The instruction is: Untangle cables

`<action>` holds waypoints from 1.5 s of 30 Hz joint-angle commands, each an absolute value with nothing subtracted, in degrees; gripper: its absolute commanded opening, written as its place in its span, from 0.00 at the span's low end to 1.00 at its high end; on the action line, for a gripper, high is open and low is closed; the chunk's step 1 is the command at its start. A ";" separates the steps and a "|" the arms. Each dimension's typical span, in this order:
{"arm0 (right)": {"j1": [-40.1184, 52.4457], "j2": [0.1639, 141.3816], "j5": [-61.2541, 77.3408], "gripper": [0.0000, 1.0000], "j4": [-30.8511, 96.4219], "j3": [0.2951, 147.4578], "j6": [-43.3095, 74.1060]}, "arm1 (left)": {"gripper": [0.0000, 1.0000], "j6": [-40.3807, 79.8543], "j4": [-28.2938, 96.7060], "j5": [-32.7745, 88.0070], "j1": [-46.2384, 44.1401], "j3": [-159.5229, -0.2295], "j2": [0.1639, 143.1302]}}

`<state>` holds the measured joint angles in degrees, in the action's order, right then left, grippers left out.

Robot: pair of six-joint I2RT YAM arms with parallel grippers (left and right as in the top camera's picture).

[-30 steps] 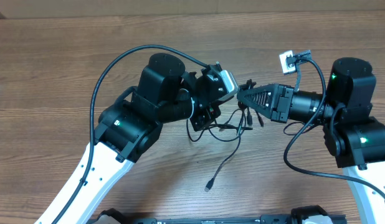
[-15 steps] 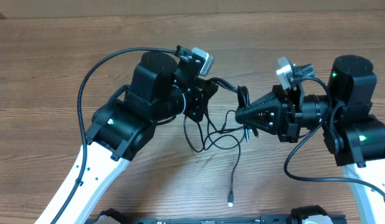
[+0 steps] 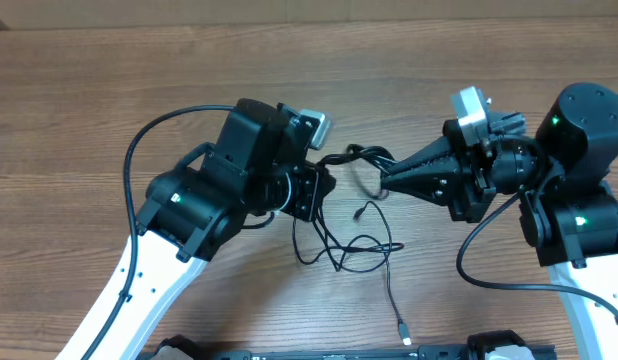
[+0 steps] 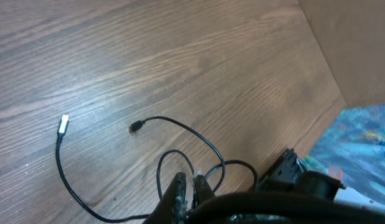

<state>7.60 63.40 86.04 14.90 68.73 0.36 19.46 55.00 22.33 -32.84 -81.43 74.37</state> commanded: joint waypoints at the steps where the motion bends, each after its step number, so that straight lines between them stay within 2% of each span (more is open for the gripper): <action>1: 7.88 62.37 89.91 0.04 13.30 69.73 -0.30 | 0.04 21.06 55.48 20.53 -34.33 -81.47 75.02; 4: 7.88 62.37 89.84 0.04 12.29 69.73 -0.21 | 0.04 21.04 55.61 19.27 -34.96 -81.47 75.40; 6: 7.88 62.43 89.01 0.04 12.56 69.73 3.77 | 0.04 20.99 55.61 15.90 -34.89 -81.47 75.35; 7: 7.88 62.43 88.36 0.20 13.41 69.73 7.16 | 0.04 20.97 55.59 12.32 -34.85 -81.47 75.35; 8: 7.88 62.41 88.09 0.44 14.31 69.73 9.26 | 0.04 20.99 55.53 8.71 -34.85 -81.47 75.33; 9: 7.88 62.43 88.12 0.91 15.84 69.73 10.96 | 0.04 20.99 55.20 4.93 -34.85 -81.49 75.29; 10: 7.88 62.41 88.12 1.00 17.02 69.73 11.18 | 0.04 20.99 54.76 2.76 -34.85 -81.49 75.26; 12: 7.88 62.43 86.98 1.00 22.11 69.71 11.18 | 0.04 18.96 51.70 -0.43 -34.87 -81.49 75.24; 16: 7.88 62.43 78.56 1.00 31.42 69.71 11.18 | 0.04 4.73 44.58 3.11 -36.01 -81.49 75.24; 18: 7.88 62.43 69.93 1.00 35.29 69.71 13.98 | 0.04 -2.85 43.22 4.99 -36.47 -81.49 75.24; 23: 7.88 62.43 57.06 1.00 36.53 69.71 16.03 | 0.04 -11.60 43.29 8.47 -36.47 -81.49 75.24; 26: 7.88 62.43 52.01 0.98 38.59 69.71 5.72 | 0.04 -18.06 43.29 15.88 -36.47 -81.49 75.24; 31: 7.88 62.43 44.88 0.96 41.36 69.71 2.90 | 0.04 -23.66 43.90 22.15 -36.47 -81.49 75.24; 34: 7.88 62.54 45.04 0.77 43.86 69.71 2.87 | 0.04 -23.62 42.68 22.20 -36.47 -81.49 75.26; 35: 7.88 62.81 45.04 0.74 44.56 69.71 2.87 | 0.04 -23.64 42.39 22.63 -36.47 -81.49 75.26; 36: 7.88 63.26 45.04 0.65 45.47 69.71 2.85 | 0.04 -23.62 41.65 23.70 -36.47 -81.49 75.26; 38: 7.88 64.36 45.10 0.39 47.46 69.71 2.63 | 0.04 -23.57 40.58 23.83 -36.45 -81.49 75.26; 41: 7.88 65.01 45.08 0.15 49.28 69.71 2.28 | 0.04 -23.42 39.99 23.86 -36.45 -81.49 75.26; 43: 7.88 65.08 45.10 0.04 49.98 69.71 0.64 | 0.04 -22.24 40.03 23.88 -36.45 -81.49 75.26; 45: 7.88 65.06 47.29 0.04 49.69 69.71 -0.93 | 0.04 -20.75 40.03 24.03 -36.45 -81.49 75.26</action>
